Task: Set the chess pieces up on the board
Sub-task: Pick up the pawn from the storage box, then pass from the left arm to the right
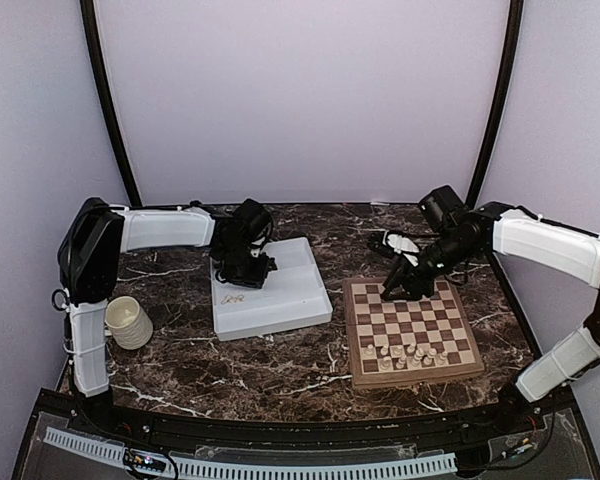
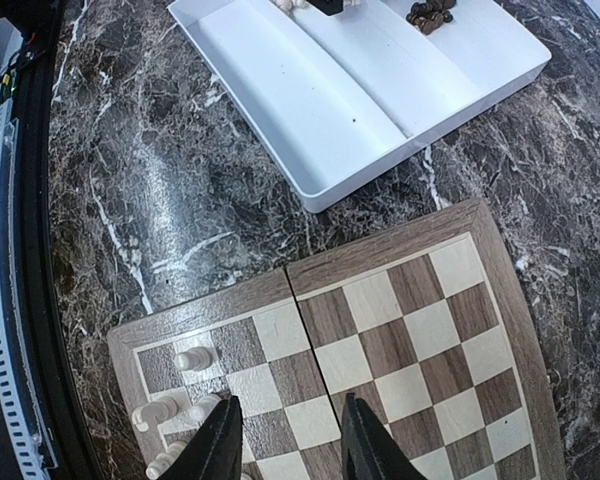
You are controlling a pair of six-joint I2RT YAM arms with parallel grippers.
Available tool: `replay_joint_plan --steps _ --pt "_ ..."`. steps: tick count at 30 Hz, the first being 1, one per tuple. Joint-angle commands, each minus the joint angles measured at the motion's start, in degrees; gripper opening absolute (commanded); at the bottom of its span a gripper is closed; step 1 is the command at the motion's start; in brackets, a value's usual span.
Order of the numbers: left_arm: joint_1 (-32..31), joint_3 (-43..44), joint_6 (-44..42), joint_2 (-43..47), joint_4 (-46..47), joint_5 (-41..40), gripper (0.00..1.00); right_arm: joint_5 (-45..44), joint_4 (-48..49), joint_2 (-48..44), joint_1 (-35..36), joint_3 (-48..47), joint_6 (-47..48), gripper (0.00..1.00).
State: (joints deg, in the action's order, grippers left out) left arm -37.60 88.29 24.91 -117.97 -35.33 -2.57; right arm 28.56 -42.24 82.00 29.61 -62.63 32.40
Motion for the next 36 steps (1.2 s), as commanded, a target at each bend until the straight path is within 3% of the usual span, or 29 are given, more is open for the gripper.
replay_joint_plan --steps 1,9,16,21,36 --pt "0.07 -2.99 -9.40 8.68 4.45 5.53 0.08 1.57 2.41 1.64 -0.25 -3.72 -2.35 0.35" --pt "-4.09 -8.54 -19.40 17.15 15.70 13.22 0.08 7.57 8.11 8.31 -0.63 -11.29 -13.57 0.37" --pt "-8.88 -8.25 -24.48 19.82 19.44 13.56 0.08 28.08 7.20 21.16 -0.95 -21.51 -24.69 0.39" --pt "-11.11 -7.59 -26.64 20.20 19.67 13.47 0.08 38.10 10.99 24.93 -0.89 -22.13 -31.64 0.41" --pt "-14.31 -3.34 -28.24 16.99 19.16 13.91 0.08 41.72 15.97 27.99 -0.32 -21.03 -37.59 0.44"
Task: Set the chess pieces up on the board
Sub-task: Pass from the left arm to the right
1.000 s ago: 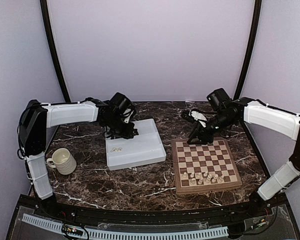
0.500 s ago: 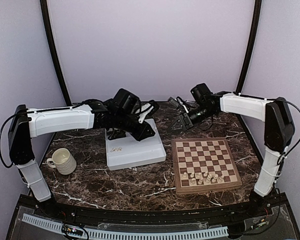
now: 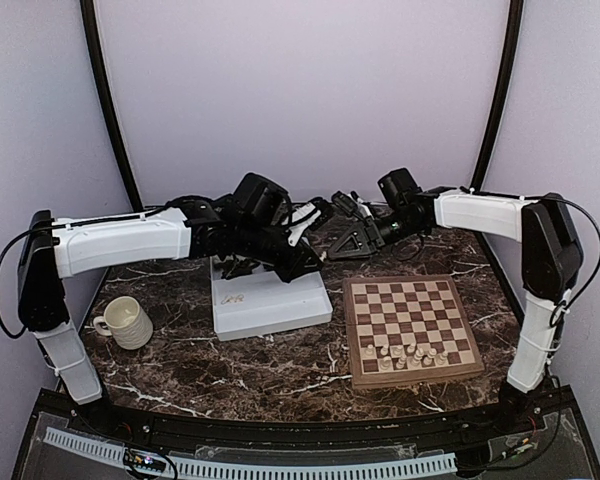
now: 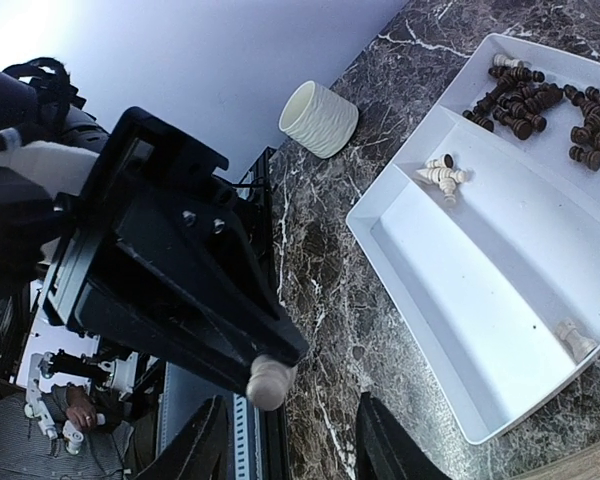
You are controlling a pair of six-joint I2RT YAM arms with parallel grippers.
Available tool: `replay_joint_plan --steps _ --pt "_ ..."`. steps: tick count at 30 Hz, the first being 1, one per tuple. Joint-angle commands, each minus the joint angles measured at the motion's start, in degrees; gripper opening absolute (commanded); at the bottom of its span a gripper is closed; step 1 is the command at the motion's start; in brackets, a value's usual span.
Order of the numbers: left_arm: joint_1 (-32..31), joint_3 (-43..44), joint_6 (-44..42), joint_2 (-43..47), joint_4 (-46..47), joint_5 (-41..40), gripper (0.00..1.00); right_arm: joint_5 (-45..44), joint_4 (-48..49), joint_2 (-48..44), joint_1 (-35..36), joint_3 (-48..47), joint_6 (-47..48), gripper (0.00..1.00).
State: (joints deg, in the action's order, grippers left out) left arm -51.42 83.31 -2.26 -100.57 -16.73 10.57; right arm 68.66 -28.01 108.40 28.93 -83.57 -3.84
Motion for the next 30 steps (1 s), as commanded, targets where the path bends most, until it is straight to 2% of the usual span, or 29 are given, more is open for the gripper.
replay_joint_plan --steps 1,11,22,25,28,30 --pt "-0.51 1.67 -1.08 -0.59 0.60 0.77 0.08 1.77 1.73 1.70 0.53 -0.29 -1.43 0.44" --pt "-0.58 2.03 -1.07 -1.20 0.74 1.14 0.08 3.54 1.97 2.70 1.91 -0.66 -1.85 0.32" --pt "-0.66 2.03 -1.08 -1.62 1.09 0.77 0.09 3.80 3.41 2.22 2.10 0.51 -2.20 0.08" --pt "-0.61 1.97 -1.03 -1.52 0.86 -0.66 0.20 1.21 0.86 1.44 1.92 -0.27 1.06 0.05" --pt "-0.68 1.19 -1.77 -0.60 0.54 -4.01 0.32 -4.50 -7.35 -0.20 0.97 -2.47 9.75 0.04" --pt "-0.68 -0.46 -3.22 0.90 1.19 -6.36 0.46 -8.60 -9.21 -2.58 -0.19 -1.80 13.36 0.04"
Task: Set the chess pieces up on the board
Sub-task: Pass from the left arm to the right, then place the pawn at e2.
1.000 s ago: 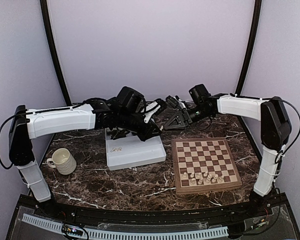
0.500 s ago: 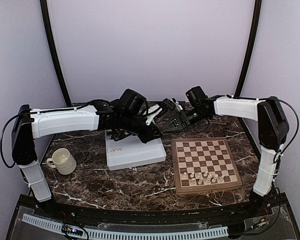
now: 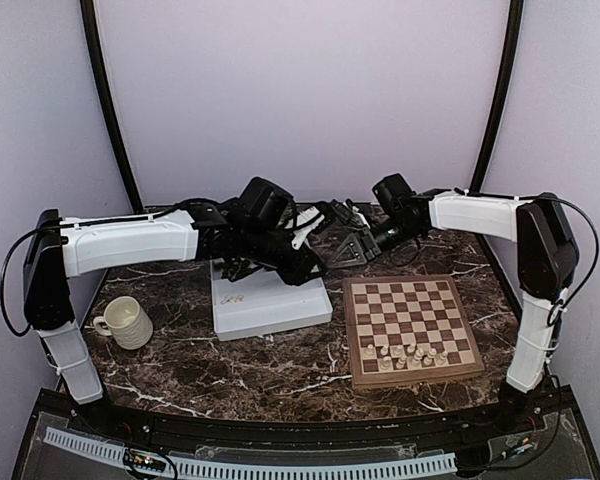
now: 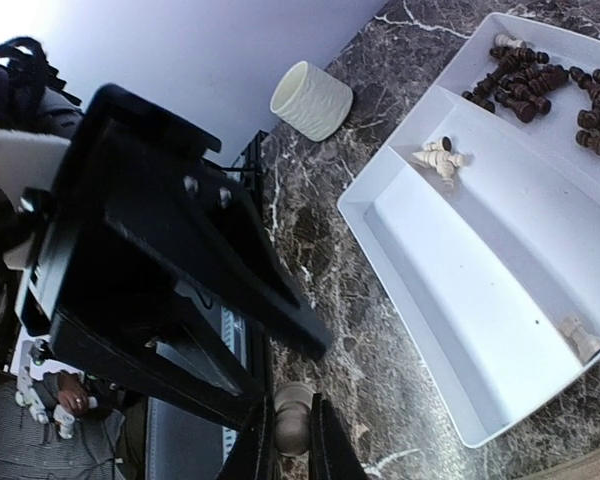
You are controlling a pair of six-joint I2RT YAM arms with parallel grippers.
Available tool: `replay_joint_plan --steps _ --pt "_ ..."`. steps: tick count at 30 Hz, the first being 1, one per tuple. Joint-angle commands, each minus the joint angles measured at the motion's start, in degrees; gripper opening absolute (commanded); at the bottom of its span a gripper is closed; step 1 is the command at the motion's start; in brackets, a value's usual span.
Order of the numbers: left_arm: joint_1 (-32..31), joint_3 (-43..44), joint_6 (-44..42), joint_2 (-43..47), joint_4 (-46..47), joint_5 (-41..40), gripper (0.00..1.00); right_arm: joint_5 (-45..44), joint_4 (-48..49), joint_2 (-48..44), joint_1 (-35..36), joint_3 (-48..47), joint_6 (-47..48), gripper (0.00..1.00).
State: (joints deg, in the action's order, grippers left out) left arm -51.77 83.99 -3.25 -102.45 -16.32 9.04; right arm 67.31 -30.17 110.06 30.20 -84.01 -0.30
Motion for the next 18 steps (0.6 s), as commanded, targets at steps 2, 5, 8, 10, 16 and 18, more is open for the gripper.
replay_joint_plan --steps 2,5,8,10,16,18 --pt "-0.28 -3.04 -3.53 4.74 2.00 -7.64 0.57 -11.27 -7.17 -7.54 -2.84 0.94 12.08 0.04" --pt "-0.20 -4.96 -5.25 6.95 3.92 -16.23 0.73 -19.02 -8.52 -13.04 -4.13 4.94 16.49 0.04" --pt "0.44 -6.16 -5.81 7.02 6.64 -27.37 0.97 -26.55 -12.41 -18.24 -4.85 8.32 22.93 0.04" --pt "1.29 -6.55 -5.55 6.53 7.78 -31.06 0.98 -30.98 -14.09 -21.74 -5.65 11.35 25.70 0.05" --pt "7.55 -3.83 2.15 5.08 5.48 -26.79 0.98 -42.71 -16.69 -33.72 -9.09 22.75 31.31 0.05" --pt "9.62 -4.66 4.64 5.52 5.99 -24.92 0.95 -45.48 -17.57 -37.29 -9.89 26.27 33.11 0.05"
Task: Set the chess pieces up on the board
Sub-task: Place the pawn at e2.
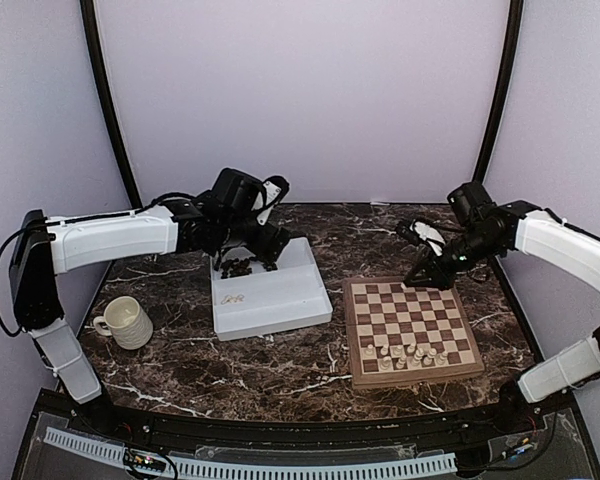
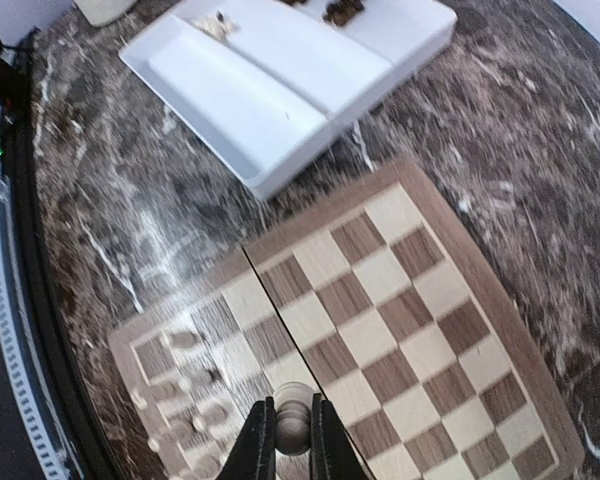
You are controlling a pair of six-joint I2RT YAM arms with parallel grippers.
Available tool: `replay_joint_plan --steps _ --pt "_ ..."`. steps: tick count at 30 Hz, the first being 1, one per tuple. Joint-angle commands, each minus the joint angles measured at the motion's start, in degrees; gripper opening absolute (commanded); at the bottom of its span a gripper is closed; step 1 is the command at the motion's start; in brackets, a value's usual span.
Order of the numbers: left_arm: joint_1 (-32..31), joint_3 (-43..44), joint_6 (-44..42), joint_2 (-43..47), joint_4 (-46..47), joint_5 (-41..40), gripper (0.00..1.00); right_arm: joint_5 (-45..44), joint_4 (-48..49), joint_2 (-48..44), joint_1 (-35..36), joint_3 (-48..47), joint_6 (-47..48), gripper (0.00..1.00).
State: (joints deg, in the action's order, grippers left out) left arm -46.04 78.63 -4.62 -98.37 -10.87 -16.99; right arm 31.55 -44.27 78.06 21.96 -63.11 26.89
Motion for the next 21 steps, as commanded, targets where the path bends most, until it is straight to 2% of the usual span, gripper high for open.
replay_joint_plan --steps 1,8,14,21 --pt "4.96 0.19 6.64 1.65 0.87 1.75 0.94 -10.85 -3.75 -7.05 -1.92 7.08 6.72 0.05" --pt "6.23 -3.79 9.95 4.40 1.07 5.09 0.91 -13.89 -3.69 -15.37 -2.93 17.21 10.97 0.05" --pt "5.63 -4.22 10.50 6.19 -0.19 5.33 0.90 -10.11 -5.33 -15.15 -2.92 20.13 14.82 0.06" --pt "4.74 -4.12 9.32 7.22 -0.55 4.50 0.90 -9.99 -6.95 -12.92 -2.87 20.67 17.61 0.07"
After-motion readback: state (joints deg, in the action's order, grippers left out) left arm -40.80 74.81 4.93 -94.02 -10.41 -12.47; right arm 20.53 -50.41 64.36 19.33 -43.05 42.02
